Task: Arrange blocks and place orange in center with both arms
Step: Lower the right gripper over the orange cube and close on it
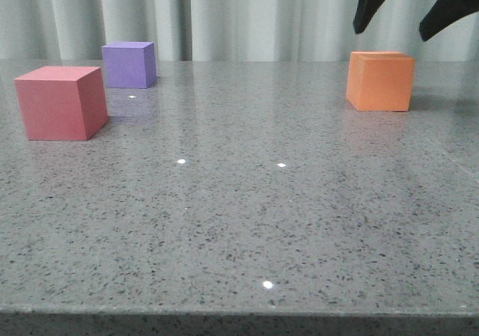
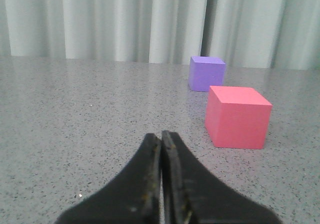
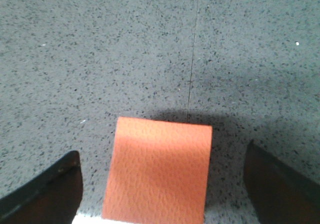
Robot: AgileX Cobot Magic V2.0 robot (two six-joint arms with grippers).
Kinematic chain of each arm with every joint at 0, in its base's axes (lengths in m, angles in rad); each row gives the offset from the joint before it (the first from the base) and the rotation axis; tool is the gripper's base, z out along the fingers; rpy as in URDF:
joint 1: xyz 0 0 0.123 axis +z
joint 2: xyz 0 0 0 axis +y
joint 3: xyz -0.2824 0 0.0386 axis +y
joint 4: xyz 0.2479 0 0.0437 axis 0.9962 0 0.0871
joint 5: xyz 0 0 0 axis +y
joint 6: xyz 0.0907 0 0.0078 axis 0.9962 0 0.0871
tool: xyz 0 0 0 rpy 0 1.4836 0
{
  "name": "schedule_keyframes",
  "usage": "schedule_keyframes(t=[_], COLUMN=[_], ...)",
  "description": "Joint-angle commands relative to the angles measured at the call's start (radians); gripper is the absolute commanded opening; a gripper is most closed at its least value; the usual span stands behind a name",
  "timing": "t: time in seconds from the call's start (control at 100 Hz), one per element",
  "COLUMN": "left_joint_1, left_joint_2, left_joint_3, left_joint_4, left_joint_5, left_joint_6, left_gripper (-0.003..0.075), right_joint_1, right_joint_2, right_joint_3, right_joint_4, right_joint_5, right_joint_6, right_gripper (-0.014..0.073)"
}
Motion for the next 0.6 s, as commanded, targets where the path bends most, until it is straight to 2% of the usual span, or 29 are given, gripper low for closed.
schedule_keyframes(t=[0.0, 0.2, 0.42, 0.59], left_joint_1=[-0.001, -0.001, -0.001, -0.001], left_joint_2=[-0.037, -0.037, -0.037, -0.037], left_joint_3=[0.042, 0.042, 0.042, 0.042], left_joint_4=[-0.001, -0.001, -0.001, -0.001], left_joint_5=[-0.085, -0.085, -0.085, -0.085], left_joint_6=[-0.009, -0.009, -0.009, -0.009], left_gripper=[-0.002, -0.002, -0.002, -0.002], right_joint_1=[0.0, 0.0, 0.001, 0.016], right_joint_2=[-0.012, 0.036, 0.039, 0.024], right_joint_3=[-0.042, -0.042, -0.042, -0.042], right_joint_4=[0.006, 0.006, 0.006, 0.009], right_joint_5=[-0.067, -0.064, -0.035, -0.014], right_joint_6=[-0.005, -0.005, -0.005, -0.005], right_gripper=[0.0643, 0.0632, 0.0431, 0.0421])
